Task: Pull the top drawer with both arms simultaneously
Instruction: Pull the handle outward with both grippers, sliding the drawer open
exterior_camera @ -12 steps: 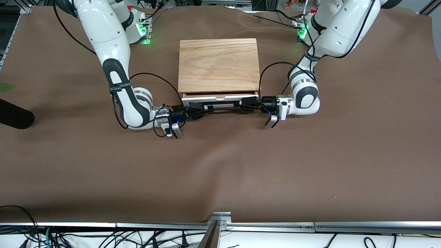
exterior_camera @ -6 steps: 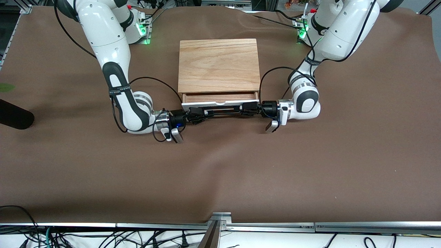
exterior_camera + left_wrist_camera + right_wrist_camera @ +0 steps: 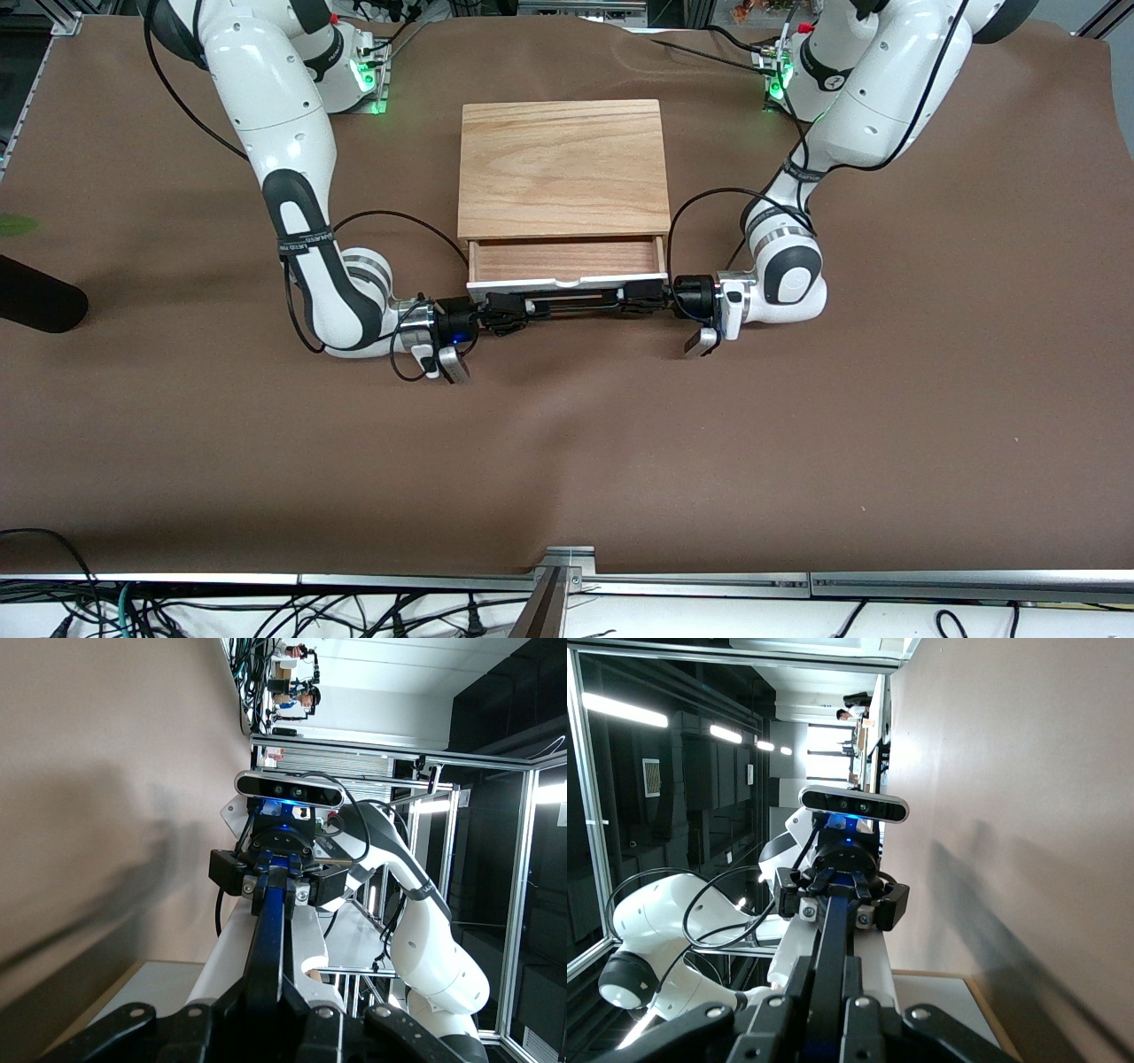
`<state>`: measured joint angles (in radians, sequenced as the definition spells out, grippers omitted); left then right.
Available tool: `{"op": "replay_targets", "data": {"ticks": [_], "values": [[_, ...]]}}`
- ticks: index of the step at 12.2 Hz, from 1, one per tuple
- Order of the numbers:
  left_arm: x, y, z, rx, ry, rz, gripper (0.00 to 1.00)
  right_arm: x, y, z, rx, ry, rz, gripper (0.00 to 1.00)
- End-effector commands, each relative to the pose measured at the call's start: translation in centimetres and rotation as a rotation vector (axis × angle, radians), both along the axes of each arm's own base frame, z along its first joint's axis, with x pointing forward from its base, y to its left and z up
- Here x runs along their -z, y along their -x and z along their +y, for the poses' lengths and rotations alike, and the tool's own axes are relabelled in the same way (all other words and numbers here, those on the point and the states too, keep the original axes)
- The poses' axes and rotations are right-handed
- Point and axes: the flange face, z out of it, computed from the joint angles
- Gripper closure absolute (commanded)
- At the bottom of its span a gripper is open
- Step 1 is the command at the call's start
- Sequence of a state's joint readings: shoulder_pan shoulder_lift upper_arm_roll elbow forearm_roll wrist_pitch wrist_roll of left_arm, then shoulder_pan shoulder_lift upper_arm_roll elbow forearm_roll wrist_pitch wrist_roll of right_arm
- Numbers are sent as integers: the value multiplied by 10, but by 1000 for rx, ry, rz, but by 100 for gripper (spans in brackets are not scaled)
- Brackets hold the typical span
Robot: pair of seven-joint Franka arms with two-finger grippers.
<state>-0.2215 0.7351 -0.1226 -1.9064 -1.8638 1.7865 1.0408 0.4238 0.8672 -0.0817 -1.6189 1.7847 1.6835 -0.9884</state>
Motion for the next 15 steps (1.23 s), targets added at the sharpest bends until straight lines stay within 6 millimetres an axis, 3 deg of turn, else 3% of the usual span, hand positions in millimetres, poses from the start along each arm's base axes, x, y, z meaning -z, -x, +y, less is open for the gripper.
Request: {"op": "replay_targets", "data": {"ticks": [1,6,9,12,14,15], "values": [[8,-10,15,-17,-16,104,100,-23,-63,-47,162,-13,13,88],[7,-27,24,-34,-23,133,100,-21,-78,-54,181,5,18,88],[10,-24,27,-26,-34,144,100,-22,-87,-58,188,7,30,88],[10,-19,28,-17,-36,152,70,-24,-93,-60,201,19,34,88],[10,-12,29,-15,-36,160,42,-25,-95,-60,201,18,28,88],[9,-12,30,-16,-35,162,41,-24,-94,-59,200,18,30,71]]}}
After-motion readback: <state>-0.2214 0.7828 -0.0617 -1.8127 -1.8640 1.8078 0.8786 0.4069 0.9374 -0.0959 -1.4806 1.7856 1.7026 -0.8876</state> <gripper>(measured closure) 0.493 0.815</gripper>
